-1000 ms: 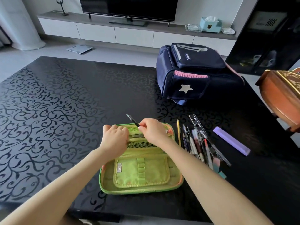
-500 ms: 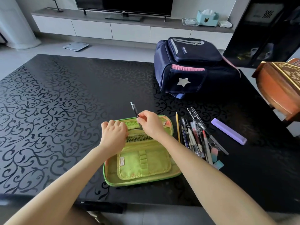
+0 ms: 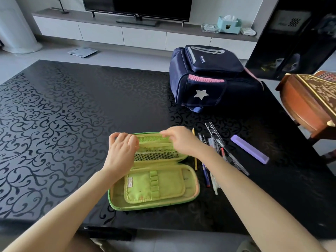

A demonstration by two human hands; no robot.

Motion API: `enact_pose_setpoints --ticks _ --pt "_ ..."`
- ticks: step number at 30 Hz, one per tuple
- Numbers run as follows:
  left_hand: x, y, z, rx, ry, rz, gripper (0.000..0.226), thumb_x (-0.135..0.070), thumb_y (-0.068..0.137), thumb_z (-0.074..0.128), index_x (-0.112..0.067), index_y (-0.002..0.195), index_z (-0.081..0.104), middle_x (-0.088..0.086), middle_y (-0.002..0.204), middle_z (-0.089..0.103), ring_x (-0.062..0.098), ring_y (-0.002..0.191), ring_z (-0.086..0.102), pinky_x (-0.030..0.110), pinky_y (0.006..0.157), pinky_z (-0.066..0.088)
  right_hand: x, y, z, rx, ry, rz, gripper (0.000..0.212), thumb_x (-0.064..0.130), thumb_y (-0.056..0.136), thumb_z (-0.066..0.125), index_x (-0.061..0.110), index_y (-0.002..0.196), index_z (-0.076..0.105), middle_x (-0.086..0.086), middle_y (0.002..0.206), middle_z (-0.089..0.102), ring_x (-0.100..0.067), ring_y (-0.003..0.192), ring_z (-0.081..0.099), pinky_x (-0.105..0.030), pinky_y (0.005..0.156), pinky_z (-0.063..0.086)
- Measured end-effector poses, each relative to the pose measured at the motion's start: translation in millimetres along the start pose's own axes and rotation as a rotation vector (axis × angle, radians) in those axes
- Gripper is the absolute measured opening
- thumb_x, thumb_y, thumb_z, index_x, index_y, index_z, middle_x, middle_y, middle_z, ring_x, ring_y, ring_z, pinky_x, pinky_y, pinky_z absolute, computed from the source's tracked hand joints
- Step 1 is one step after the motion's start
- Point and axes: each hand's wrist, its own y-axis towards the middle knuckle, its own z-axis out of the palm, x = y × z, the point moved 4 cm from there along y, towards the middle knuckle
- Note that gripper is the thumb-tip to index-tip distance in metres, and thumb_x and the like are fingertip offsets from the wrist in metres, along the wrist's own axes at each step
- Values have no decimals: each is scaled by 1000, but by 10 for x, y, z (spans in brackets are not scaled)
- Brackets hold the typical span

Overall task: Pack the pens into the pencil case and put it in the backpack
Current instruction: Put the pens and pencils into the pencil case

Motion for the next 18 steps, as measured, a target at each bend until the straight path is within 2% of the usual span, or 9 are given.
enact_pose_setpoints --ticks 2,3,4,6,8,11,14,16,18 --pt "-1 2 30 27 -8 -4 21 5 73 68 -9 80 53 3 71 60 31 77 57 36 86 25 -420 -263 -279 -405 -22 134 44 -2 86 46 16 122 62 -2 117 67 -23 111 55 -36 92 45" --pt "2 1 50 43 -5 -12 25 8 69 68 -9 79 52 3 70 60 31 75 57 36 83 25 -682 -428 -412 -537 -119 267 38 4 88 48 14 122 61 -4 116 67 -26 108 55 -36 90 44" --pt "-6 5 65 56 -5 -21 29 12 65 68 -9 78 51 3 68 59 31 73 56 35 81 24 -983 -595 -515 -567 -246 439 34 11 90 51 12 123 59 -7 116 66 -29 108 55 -37 89 42" --pt "-28 16 81 70 -2 -42 34 15 61 66 -9 76 48 3 64 57 31 69 54 34 76 23 -1518 -889 -601 -409 -415 760 35 24 89 56 10 121 55 -11 118 62 -33 110 53 -38 89 41" --pt "-52 30 88 63 2 -57 32 14 62 67 -9 77 50 3 63 57 30 65 54 33 74 23 -1860 -1084 -571 -268 -454 894 35 29 89 56 9 117 52 -12 120 59 -33 112 53 -38 89 40" --pt "-84 36 91 50 -31 -66 21 3 71 69 -8 87 60 4 73 67 30 71 59 34 76 24 -2032 -1175 -531 -280 -503 852 25 24 92 54 7 111 56 -12 115 61 -32 106 56 -37 86 41" --pt "-87 31 85 44 -88 -94 4 -12 82 62 -14 83 65 0 81 69 28 76 59 39 77 30 -1888 -1144 -555 -464 -422 724 20 16 89 59 4 105 61 -15 107 63 -36 98 56 -41 83 41" --pt "-83 23 104 42 -153 -119 10 -18 82 54 -15 80 64 -2 82 68 28 78 59 39 77 33 -1602 -1032 -565 -593 -235 552 25 12 86 63 3 110 62 -16 104 64 -37 93 57 -44 82 43" --pt "-84 19 100 18 -205 -112 10 -18 83 53 -15 80 62 -3 83 66 28 80 57 37 76 29 -1143 -825 -511 -616 -186 283 33 11 80 70 6 112 64 -11 101 65 -32 91 58 -43 80 45"
